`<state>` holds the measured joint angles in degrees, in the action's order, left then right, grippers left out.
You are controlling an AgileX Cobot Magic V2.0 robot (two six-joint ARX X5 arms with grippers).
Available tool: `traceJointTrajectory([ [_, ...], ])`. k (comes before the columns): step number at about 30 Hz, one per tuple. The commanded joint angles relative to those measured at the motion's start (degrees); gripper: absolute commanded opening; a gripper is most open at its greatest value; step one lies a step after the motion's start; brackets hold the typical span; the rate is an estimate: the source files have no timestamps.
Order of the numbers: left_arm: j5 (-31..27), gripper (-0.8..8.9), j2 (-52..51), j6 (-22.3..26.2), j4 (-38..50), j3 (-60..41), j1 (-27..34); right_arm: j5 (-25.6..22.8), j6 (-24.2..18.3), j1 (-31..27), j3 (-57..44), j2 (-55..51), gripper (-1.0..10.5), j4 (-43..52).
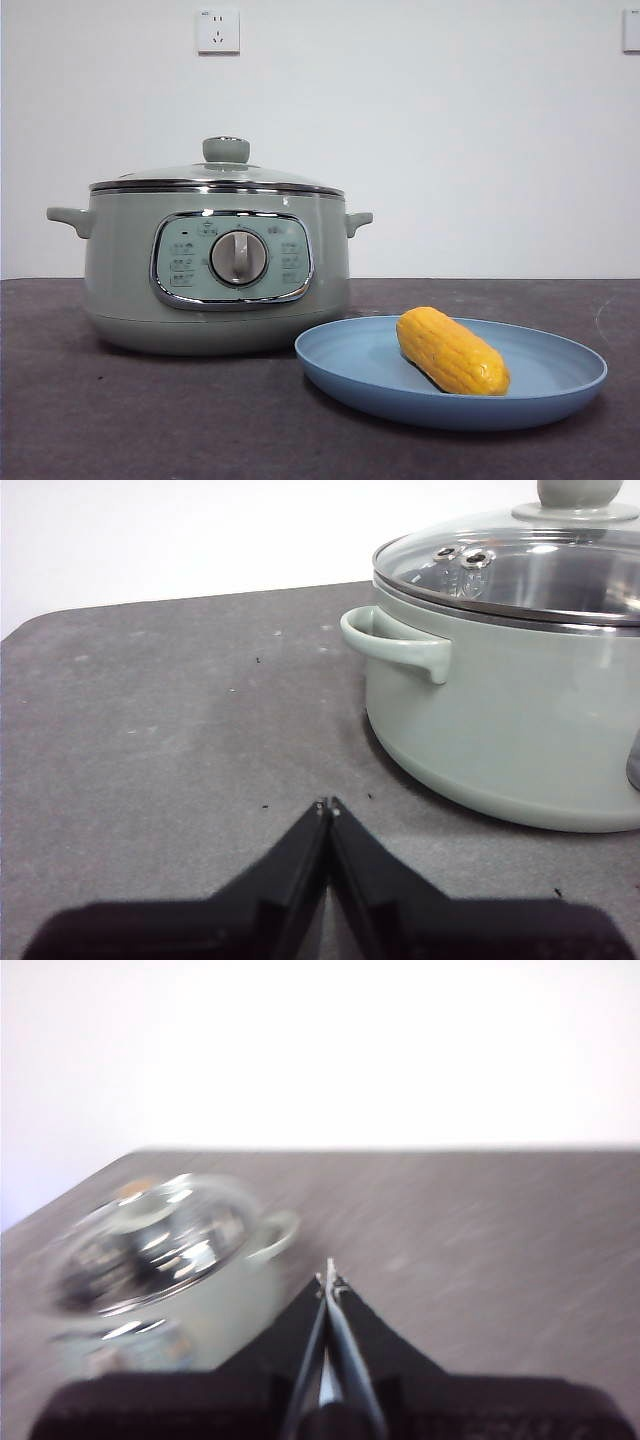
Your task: Take the corn out from the steamer,put the corn on the plate,close the lid
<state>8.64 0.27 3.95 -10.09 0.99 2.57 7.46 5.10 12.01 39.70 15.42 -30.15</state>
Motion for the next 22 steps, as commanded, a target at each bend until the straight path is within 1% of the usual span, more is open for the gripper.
traceJointTrajectory([
  [1,0.04,-0.04,-0.15,-0.35,0.17,-0.79,0.15,-0.07,-4.55,-4.94,-6.40,-3.10,0.0,5.70],
  [5,0.04,-0.04,-0.15,-0.35,0.17,-0.79,0.15,-0.15,-4.48,-7.82,-17.07,-7.96,0.0,16.37],
  [7,0.04,-0.04,-0.15,-0.35,0.17,-0.79,0.17,-0.17,-4.48,-7.96,-22.40,-9.90,0.0,20.96],
  [10,0.04,-0.04,-0.15,-0.35,0.17,-0.79,0.15,-0.17,-4.00,-7.96,-29.83,-12.98,0.0,25.11],
  [13,0.04,-0.04,-0.15,-0.35,0.17,-0.79,0.15,-0.50,-1.81,-7.96,-35.26,-15.45,0.0,26.16],
  [17,0.04,-0.04,-0.15,-0.35,0.17,-0.79,0.15,-0.31,0.26,-7.96,-39.36,-15.34,0.0,26.32],
  [22,0.04,-0.04,-0.15,-0.35,0.17,-0.79,0.15,-0.35,-0.31,-7.96,-39.43,-15.34,0.0,20.11],
])
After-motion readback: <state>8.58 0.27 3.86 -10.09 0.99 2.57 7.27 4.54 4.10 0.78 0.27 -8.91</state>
